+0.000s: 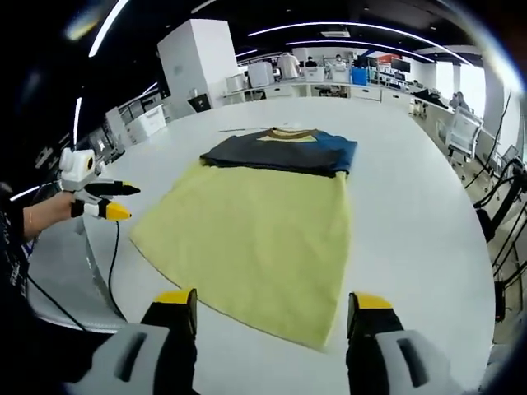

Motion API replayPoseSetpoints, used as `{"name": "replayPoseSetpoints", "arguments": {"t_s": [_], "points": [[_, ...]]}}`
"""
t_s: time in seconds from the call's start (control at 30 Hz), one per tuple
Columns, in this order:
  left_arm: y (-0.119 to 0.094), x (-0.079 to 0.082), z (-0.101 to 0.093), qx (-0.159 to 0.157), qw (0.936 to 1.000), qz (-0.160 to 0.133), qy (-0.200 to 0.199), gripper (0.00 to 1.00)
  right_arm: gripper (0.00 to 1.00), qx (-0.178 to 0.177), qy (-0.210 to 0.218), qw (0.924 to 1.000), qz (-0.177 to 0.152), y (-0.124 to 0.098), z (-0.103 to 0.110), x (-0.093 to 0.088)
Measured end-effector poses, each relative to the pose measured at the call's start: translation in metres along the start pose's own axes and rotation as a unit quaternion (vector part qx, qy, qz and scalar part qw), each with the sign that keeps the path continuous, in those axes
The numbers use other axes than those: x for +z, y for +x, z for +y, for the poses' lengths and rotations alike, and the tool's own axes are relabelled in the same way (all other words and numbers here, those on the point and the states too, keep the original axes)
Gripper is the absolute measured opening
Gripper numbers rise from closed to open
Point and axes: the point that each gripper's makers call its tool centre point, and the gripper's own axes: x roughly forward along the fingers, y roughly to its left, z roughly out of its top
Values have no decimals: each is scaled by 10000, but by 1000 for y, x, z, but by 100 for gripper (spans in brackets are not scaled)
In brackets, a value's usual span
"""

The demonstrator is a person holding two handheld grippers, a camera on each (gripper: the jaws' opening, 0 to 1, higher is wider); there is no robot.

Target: Fold the garment on the visible template until the final outline fits inside the template.

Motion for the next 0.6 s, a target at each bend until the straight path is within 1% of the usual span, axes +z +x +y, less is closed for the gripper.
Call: {"name": "replayPoseSetpoints", "arguments": {"t_s": [0.07, 0.17, 0.2, 0.23, 0.27, 0.3, 0.4, 0.47, 0.53, 0.6], "points": [[1, -7, 0, 15, 9999, 102, -5, 57, 68, 10, 11, 10000, 30, 0, 0, -2], [0, -13, 1, 68, 9999, 129, -20, 56, 66, -84, 51, 9999, 82, 0, -4, -6], [0, -14, 0, 26, 9999, 124, -101, 54, 66, -146, 68, 9998, 108, 1, -6, -7], [0, -14, -2, -53, 9997, 103, -200, 51, 65, -286, 83, 9994, 195, 1, -12, -11], [-1, -15, -3, -76, 9995, 93, -286, 50, 63, -311, 75, 9993, 195, 1, -13, -11], [-1, -15, -2, -27, 9995, 75, -309, 50, 61, -328, 67, 9992, 218, 3, -14, -13], [-1, -17, -4, -8, 9996, 131, -262, 50, 54, -370, 109, 9990, 244, 4, -20, -15], [0, -19, -9, -106, 9995, 148, -274, 48, 53, -489, 182, 9984, 225, 5, -24, -16], [1, -23, -10, -100, 9992, 230, -309, 48, 52, -591, 199, 9979, 202, 6, -31, -17], [2, -24, -11, -81, 9993, 243, -268, 47, 46, -632, 210, 9975, 216, 7, -34, -18]]}}
